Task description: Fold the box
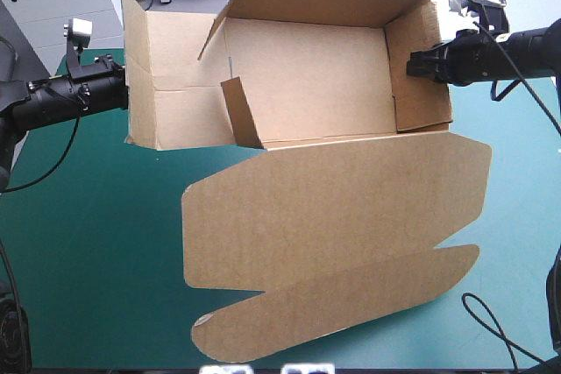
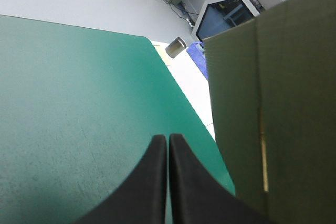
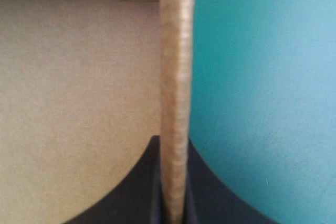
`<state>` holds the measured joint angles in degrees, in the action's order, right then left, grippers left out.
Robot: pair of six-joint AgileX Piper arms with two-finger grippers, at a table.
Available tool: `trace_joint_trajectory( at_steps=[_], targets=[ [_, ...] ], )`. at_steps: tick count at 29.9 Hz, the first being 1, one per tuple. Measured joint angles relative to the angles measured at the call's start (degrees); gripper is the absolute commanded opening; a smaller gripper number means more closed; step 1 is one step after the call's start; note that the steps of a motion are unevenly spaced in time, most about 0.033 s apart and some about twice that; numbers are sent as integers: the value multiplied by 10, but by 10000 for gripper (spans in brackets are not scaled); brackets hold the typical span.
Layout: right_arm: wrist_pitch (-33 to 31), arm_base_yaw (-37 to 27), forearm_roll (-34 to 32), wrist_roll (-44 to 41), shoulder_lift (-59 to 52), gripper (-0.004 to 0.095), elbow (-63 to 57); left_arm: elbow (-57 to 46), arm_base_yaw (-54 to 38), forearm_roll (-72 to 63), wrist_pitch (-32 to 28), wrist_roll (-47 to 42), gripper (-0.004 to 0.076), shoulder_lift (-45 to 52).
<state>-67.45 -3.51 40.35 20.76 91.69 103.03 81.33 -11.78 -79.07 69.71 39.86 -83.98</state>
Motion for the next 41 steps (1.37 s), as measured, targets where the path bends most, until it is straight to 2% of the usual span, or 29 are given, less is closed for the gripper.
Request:
trace_joint_trajectory(
  at_steps=[17,28,41],
  targets=[
    [72,63,-34,-19,0,-17,-5,0,0,76,9,-29,-8,104],
    [108,128,-85,-47,0,-17,-5,0,0,94,13,-37,-8,144],
    [130,139,-90,-57,0,-17,-5,0,8,137,15,-61,-6,169]
  ],
)
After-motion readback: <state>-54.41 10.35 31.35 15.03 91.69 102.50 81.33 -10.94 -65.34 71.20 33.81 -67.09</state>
